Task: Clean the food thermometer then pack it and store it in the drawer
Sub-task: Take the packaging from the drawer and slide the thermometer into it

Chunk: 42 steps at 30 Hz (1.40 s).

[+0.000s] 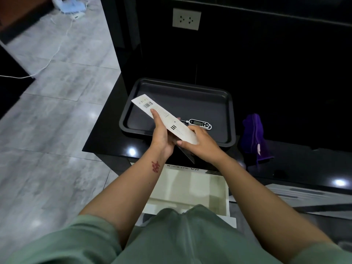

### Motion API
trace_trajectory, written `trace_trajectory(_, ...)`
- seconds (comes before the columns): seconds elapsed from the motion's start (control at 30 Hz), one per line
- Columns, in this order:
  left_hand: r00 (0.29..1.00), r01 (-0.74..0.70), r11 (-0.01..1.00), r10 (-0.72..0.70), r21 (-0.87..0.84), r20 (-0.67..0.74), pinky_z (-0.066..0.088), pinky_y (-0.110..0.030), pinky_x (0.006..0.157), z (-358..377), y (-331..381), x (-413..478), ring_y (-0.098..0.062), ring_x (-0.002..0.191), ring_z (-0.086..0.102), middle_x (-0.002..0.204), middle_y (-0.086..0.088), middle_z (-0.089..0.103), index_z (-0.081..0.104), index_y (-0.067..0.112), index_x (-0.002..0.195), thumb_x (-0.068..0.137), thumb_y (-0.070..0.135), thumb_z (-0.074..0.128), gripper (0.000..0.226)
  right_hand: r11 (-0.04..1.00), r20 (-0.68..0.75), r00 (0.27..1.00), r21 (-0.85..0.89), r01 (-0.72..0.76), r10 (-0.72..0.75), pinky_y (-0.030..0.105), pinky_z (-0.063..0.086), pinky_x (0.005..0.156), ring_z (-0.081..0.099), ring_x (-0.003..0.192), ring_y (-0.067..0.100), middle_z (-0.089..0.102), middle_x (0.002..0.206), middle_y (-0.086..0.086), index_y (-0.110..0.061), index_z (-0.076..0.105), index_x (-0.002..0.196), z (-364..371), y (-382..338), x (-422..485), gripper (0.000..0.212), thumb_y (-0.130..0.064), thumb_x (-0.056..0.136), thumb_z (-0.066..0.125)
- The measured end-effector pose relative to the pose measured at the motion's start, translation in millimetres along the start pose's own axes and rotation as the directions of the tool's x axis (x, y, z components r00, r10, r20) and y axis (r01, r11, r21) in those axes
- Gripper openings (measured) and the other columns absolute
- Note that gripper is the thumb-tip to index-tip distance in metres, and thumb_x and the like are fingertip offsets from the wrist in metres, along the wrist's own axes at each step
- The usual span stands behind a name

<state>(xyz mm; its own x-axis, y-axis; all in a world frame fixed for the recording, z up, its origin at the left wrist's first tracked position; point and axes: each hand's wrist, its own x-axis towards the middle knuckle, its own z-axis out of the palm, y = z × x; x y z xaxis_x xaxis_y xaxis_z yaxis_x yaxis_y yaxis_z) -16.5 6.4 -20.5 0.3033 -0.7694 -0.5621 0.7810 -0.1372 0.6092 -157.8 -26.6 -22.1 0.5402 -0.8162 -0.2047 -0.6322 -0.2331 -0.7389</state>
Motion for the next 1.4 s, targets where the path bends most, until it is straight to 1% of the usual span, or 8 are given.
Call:
trace_trajectory(0.13, 0.999, 0.026, 0.999, -0.024, -0.047, 0.034, 0.053, -0.045, 0.095, 2.2, 0.2, 6.5, -0.029, 0.097, 0.069, 0.106, -0.015, 0.069, 0.060, 0.007, 0.125, 0.072, 0.088, 0.031, 0.101, 0.993, -0.036, 0.999, 0.114, -0.033, 0.038, 0.034, 0.046, 0.093, 0.052, 0.113, 0.012, 0.054, 0.124, -0.008, -0.029, 0.052, 0.121, 0.9, 1.6, 2.3, 0.054, -0.054, 0.078, 0.071)
trace_trajectory(0.27, 0.998, 0.070, 0.995, -0.070, -0.071, 0.005, 0.059, -0.041, 0.076, 2.5, -1.4, 12.9, -0.026, 0.091, 0.070, 0.105, -0.011, 0.070, 0.049, 0.012, 0.119, 0.082, 0.078, 0.036, 0.077, 0.983, -0.150, 0.981, 0.156, -0.099, 0.123, 0.029, 0.044, 0.087, 0.053, 0.112, 0.013, 0.053, 0.121, -0.008, -0.026, 0.051, 0.122, -3.8, 7.9, 4.8, 0.056, -0.054, 0.078, 0.071)
trace_trajectory(0.4, 0.992, 0.117, 0.993, -0.119, -0.033, -0.036, 0.058, -0.041, 0.070, 0.3, -3.2, 16.6, -0.027, 0.091, 0.070, 0.103, -0.011, 0.070, 0.046, 0.013, 0.108, 0.093, 0.066, 0.032, 0.057, 0.939, -0.479, 0.852, -0.140, -0.314, 0.214, 0.041, 0.047, 0.089, 0.054, 0.113, 0.030, 0.054, 0.125, 0.009, -0.014, 0.047, 0.129, -18.2, 21.6, 7.3, 0.074, -0.061, 0.075, 0.067)
trace_trajectory(0.5, 0.989, 0.138, 0.990, -0.140, -0.038, -0.053, 0.058, -0.043, 0.071, -2.7, -3.4, 17.4, -0.029, 0.094, 0.069, 0.107, -0.012, 0.068, 0.049, 0.013, 0.104, 0.096, 0.061, 0.033, 0.051, 0.834, -0.568, 0.794, -0.315, -0.453, 0.217, 0.047, 0.043, 0.090, 0.050, 0.114, 0.038, 0.048, 0.129, 0.019, -0.011, 0.031, 0.143, -25.2, 32.5, 3.4, 0.084, -0.055, 0.081, 0.066)
trace_trajectory(0.67, 0.987, 0.145, 0.989, -0.147, -0.035, -0.062, 0.058, -0.044, 0.073, -4.0, -2.0, 16.9, -0.031, 0.096, 0.067, 0.110, -0.014, 0.066, 0.051, 0.010, 0.106, 0.097, 0.057, 0.035, 0.050, 0.662, -0.483, 0.860, -0.591, -0.460, 0.166, 0.043, 0.038, 0.093, 0.041, 0.119, 0.033, 0.033, 0.143, 0.016, -0.028, 0.018, 0.153, -23.3, 46.3, 0.2, 0.073, -0.051, 0.092, 0.051)
trace_trajectory(0.93, 0.989, 0.122, 0.992, -0.125, -0.039, -0.073, 0.059, -0.041, 0.065, -6.0, 5.0, 16.8, -0.029, 0.092, 0.068, 0.106, -0.013, 0.066, 0.052, 0.010, 0.103, 0.098, 0.055, 0.035, 0.048, 0.585, -0.406, 0.888, -0.674, -0.450, 0.216, 0.048, 0.023, 0.106, 0.016, 0.142, 0.032, 0.012, 0.161, 0.013, -0.024, 0.023, 0.152, -16.4, 56.4, 6.7, 0.059, -0.051, 0.099, 0.027)
trace_trajectory(1.27, 0.991, 0.084, 0.996, -0.083, 0.011, -0.109, 0.059, -0.040, 0.069, -9.3, 6.7, 20.9, -0.028, 0.088, 0.069, 0.102, -0.013, 0.067, 0.050, 0.010, 0.106, 0.103, 0.041, 0.038, 0.034, 0.692, -0.177, 0.984, -0.712, -0.116, -0.018, 0.041, 0.015, 0.111, 0.016, 0.147, 0.022, 0.026, 0.159, -0.002, -0.023, 0.025, 0.152, -7.3, 49.2, 44.7, 0.055, -0.035, 0.100, 0.039)
trace_trajectory(1.4, 0.992, 0.054, 0.997, -0.047, 0.057, -0.119, 0.060, -0.040, 0.076, -14.4, 11.5, 24.3, -0.026, 0.088, 0.070, 0.101, -0.013, 0.069, 0.051, 0.011, 0.106, 0.103, 0.036, 0.039, 0.027, 0.685, -0.141, 0.989, -0.726, -0.066, -0.054, 0.038, 0.022, 0.102, 0.034, 0.133, 0.023, 0.047, 0.142, 0.001, -0.019, 0.032, 0.149, -5.4, 42.6, 60.2, 0.054, -0.029, 0.097, 0.047)
